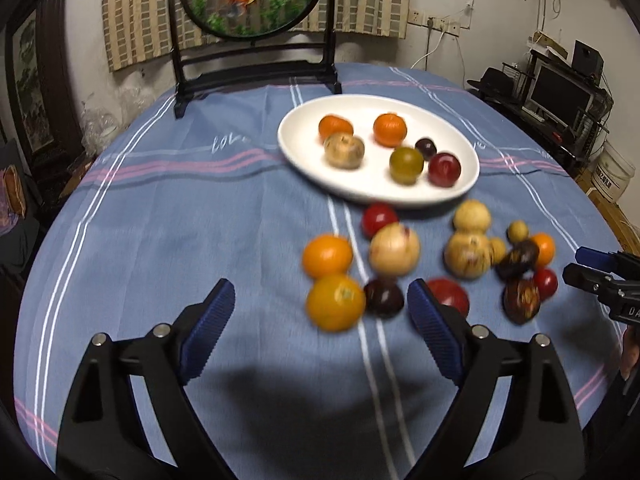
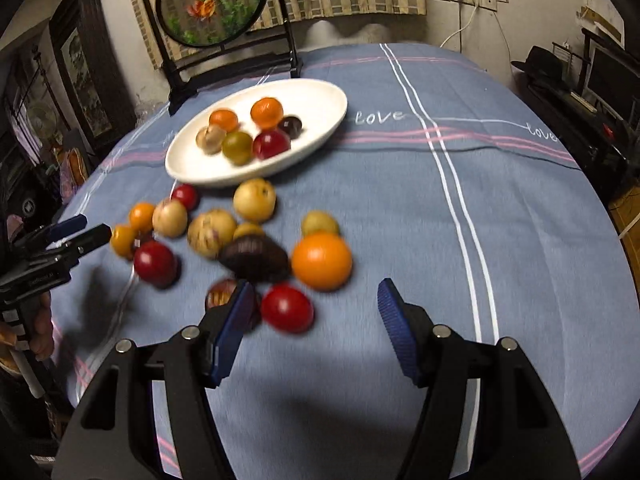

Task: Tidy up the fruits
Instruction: 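Withdraw both tools and grasp a red tomato with the right tool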

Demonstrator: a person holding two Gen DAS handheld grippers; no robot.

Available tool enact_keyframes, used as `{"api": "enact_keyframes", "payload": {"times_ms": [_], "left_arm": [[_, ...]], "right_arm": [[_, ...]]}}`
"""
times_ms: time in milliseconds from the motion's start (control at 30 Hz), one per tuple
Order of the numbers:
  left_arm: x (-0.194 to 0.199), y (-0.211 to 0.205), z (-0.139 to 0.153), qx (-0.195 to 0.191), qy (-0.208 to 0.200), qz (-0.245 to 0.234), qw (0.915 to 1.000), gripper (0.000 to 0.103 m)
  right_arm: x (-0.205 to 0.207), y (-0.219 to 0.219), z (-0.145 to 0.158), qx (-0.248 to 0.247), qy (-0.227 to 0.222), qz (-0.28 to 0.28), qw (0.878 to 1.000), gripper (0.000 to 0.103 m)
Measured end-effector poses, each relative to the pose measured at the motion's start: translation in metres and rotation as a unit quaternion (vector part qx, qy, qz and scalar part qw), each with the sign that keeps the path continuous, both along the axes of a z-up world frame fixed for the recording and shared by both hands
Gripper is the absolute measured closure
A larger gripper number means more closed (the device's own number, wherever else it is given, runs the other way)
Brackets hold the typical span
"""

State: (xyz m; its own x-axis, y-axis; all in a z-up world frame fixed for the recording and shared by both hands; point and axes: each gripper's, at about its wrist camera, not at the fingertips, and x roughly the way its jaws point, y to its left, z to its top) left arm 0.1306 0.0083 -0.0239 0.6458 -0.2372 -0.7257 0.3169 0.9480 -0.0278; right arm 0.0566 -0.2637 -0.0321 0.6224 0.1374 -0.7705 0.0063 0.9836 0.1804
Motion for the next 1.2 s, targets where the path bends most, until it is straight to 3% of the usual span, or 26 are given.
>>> {"api": "enact_keyframes", "payload": {"times_ms": [467,700,1000,1067,1200], "left_arm": [[-0.017,0.007,-0.024,0.000,0.037,0.004,0.9993,0.013],[-0.013,0.002,-0.030,0.005,0.044,-0.006,0.9990,0.013],[-0.005,0.002,-0.034,0.009,0.054,-0.004,0.9985,0.013],[-0.002,0.003,-0.034,0.009,0.056,-0.003,0.9984,0.013],[0.006,0.004,-0.034,0.005,0.057,0.004,0.9983,0.013]], "right_arm": [[0.000,0.011,-0.028,-0.031,0.040,0.011,0.999,0.038],[0.014,0.018,-0.031,-0.080,0.044,0.016,0.996,0.038],[0.032,0.027,-0.029,-0.080,0.032,0.029,0.996,0.057],[0.032,0.028,-0.029,-0.069,0.031,0.039,0.996,0.072],[0.029,0.026,-0.028,-0.060,0.031,0.032,0.997,0.072]]}}
